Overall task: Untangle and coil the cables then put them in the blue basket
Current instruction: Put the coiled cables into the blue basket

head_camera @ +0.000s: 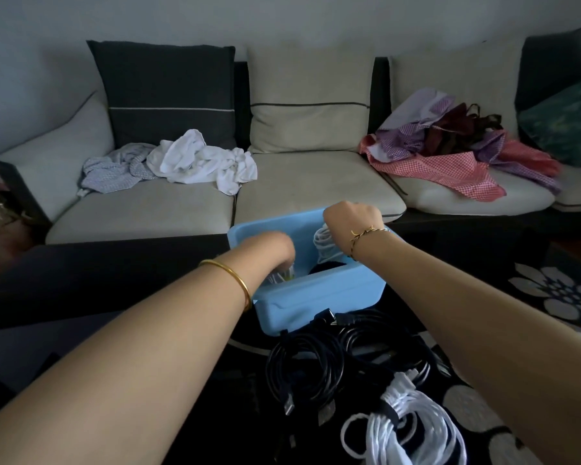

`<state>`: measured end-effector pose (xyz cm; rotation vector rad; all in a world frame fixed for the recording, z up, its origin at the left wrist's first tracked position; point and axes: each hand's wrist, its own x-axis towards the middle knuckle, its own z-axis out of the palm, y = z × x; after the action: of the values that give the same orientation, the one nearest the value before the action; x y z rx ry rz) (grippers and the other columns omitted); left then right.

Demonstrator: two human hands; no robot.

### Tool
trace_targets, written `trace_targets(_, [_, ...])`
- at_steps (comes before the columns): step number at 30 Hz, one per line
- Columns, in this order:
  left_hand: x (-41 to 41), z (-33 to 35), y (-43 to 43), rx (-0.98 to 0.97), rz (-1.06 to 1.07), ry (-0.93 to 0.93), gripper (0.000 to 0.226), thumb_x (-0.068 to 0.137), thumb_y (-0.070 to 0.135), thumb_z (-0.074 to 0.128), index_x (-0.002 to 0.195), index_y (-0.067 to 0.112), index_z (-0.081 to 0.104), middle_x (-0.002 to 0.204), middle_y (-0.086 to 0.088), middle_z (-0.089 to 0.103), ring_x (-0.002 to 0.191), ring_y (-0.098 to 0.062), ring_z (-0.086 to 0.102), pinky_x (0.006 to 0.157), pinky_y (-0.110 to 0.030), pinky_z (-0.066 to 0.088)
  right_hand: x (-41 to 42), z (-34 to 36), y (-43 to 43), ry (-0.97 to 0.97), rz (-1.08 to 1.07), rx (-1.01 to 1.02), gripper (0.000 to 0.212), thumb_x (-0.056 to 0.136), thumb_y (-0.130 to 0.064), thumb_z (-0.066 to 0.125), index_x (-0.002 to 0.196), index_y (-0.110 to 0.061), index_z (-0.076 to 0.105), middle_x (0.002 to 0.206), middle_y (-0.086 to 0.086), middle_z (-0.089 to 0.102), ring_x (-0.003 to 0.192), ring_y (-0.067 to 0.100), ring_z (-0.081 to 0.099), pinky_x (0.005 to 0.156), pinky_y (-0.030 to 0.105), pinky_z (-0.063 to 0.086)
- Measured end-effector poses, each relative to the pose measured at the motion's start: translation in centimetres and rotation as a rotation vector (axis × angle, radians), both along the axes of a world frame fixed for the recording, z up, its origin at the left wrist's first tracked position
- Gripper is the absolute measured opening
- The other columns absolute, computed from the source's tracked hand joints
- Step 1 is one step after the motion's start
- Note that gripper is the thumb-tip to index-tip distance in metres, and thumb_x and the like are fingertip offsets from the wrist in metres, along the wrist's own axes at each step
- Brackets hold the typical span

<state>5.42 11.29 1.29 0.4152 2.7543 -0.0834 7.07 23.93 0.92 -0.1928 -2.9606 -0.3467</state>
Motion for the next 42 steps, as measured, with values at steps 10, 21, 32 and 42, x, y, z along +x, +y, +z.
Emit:
trace_targets(10, [-1.5,-0.7,1.2,0.551,-0.405,0.262,0.103,0.060,0.036,0.084,0.144,0.016,0.027,0.140,-0.010,0.040,0.127,-0.029,0.041,0.103,-0.047,0.039,1.3,3.1,2.2,0.133,0.133,-0.646,0.015,0.088,-0.015,0.057,0.080,-0.005,0.066,0.074,0.009,0.058,0.075,0.023,0.051,0.059,0.028,0.037])
trace_targets(21, [-0.3,2.7,-0.6,0.853,-0.187,0.083,0.028,0.074,0.026,0.080,0.074,0.017,0.054,0.072,0.002,0.055,0.067,-0.014,0.051,0.060,-0.028,0.037,4.0,4.3,4.2,0.229,0.014,-1.440,0.034,0.097,-0.035,0.046,0.096,-0.004,0.060,0.098,0.016,0.070,0.071,0.022,0.064,0.073,0.035,0.054])
trace_targets(32, [-0.3,2.3,0.5,1.022,0.117,0.182,0.024,0.080,0.029,0.068,0.083,0.007,0.060,0.078,-0.009,0.064,0.074,-0.027,0.063,0.065,-0.032,0.052,5.2,1.0,-0.1,0.229,-0.052,-1.877,0.032,0.084,-0.024,0.070,0.102,0.000,0.060,0.108,0.021,0.067,0.096,0.028,0.067,0.082,0.041,0.056])
trace_targets(42, [-0.6,1.7,2.2,1.042,0.241,-0.070,0.034,0.080,0.015,0.070,0.106,-0.005,0.060,0.092,-0.017,0.067,0.075,-0.026,0.066,0.073,-0.038,0.059,3.3,1.2,1.6,0.082,-0.153,-1.687,0.021,0.088,-0.001,0.059,0.108,0.005,0.056,0.096,0.021,0.060,0.089,0.033,0.062,0.068,0.046,0.054])
